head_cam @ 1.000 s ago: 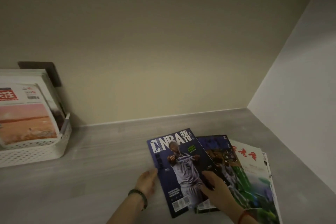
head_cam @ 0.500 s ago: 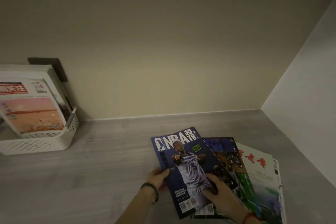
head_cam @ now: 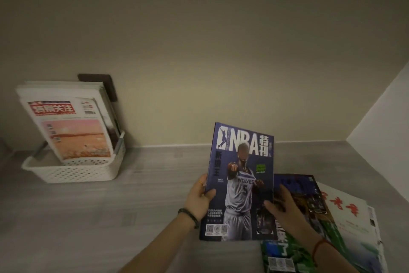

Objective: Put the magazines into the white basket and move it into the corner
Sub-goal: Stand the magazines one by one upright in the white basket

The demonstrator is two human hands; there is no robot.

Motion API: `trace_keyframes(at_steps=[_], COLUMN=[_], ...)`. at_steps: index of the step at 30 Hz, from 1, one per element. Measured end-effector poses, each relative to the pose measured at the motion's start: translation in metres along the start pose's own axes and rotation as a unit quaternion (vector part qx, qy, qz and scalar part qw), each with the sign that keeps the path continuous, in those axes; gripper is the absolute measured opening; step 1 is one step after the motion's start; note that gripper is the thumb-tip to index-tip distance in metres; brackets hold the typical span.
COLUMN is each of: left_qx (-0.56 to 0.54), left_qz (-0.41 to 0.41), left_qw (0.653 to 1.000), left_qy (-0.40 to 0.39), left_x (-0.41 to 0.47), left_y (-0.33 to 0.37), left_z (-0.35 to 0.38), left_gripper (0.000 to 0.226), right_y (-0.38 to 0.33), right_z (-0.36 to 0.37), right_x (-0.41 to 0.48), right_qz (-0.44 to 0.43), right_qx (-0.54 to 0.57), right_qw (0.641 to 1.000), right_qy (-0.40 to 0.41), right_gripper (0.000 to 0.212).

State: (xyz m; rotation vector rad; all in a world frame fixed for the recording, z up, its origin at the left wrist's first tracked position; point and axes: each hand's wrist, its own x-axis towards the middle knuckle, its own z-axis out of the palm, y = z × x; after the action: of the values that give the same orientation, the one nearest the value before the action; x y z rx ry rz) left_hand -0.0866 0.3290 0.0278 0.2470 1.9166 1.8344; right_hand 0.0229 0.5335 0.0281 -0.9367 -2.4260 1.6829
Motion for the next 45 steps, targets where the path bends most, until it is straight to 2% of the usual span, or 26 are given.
trace_keyframes(at_steps=[3,6,8,11,15,18,20,23,28,36,38,42,45], left_qx=[-0.017,-0.017,-0.020,-0.017,-0.012,0.012,0.027,0.023,-0.024,-0.113,-0.111,-0.076,-0.047], left_qz=[0.062,0.082,0.090,0.109,0.138,0.162,0.163,0.136,0.111,0.067,0.076,0.106,0.090], left_qw=[0.998,0.996,0.996,0.993,0.984,0.974,0.969,0.961,0.939,0.924,0.924,0.924,0.925], left_qy=[-0.005,-0.001,0.016,0.051,0.113,0.157,0.183,0.239,0.326,0.360,0.358,0.360,0.367], left_x=[-0.008,-0.016,-0.022,-0.031,-0.034,-0.030,-0.022,-0.003,0.027,0.081,0.088,0.094,0.092], left_y=[0.020,0.033,0.043,0.061,0.087,0.110,0.120,0.128,0.113,0.067,0.062,0.060,0.053], left_z=[-0.051,-0.111,-0.154,-0.219,-0.297,-0.348,-0.379,-0.420,-0.460,-0.479,-0.483,-0.493,-0.499], left_gripper=[0.042,0.039,0.039,0.039,0.038,0.035,0.032,0.029,0.025,0.025,0.015,0.032,0.022], right_y=[-0.033,-0.073,-0.097,-0.136,-0.195,-0.238,-0.266,-0.293,-0.308,-0.302,-0.298,-0.288,-0.278], right_z=[0.028,0.066,0.092,0.139,0.207,0.252,0.279,0.317,0.367,0.400,0.404,0.414,0.424], right_x=[0.010,0.011,0.009,0.004,0.000,0.004,0.007,0.015,0.032,0.076,0.084,0.090,0.092], right_qz=[-0.010,-0.020,-0.043,-0.085,-0.148,-0.212,-0.243,-0.267,-0.264,-0.242,-0.243,-0.247,-0.216], right_qx=[0.103,0.146,0.162,0.150,0.159,0.133,0.115,0.116,0.116,0.090,0.097,0.112,0.104], right_qw=[0.995,0.989,0.985,0.982,0.972,0.967,0.963,0.957,0.957,0.961,0.960,0.956,0.965], right_qy=[-0.001,-0.032,-0.050,-0.071,-0.085,-0.049,-0.021,0.011,0.031,0.094,0.102,0.108,0.102], right_gripper=[0.058,0.023,0.015,0.012,0.022,0.017,0.034,0.036,0.016,0.020,0.012,0.016,0.017])
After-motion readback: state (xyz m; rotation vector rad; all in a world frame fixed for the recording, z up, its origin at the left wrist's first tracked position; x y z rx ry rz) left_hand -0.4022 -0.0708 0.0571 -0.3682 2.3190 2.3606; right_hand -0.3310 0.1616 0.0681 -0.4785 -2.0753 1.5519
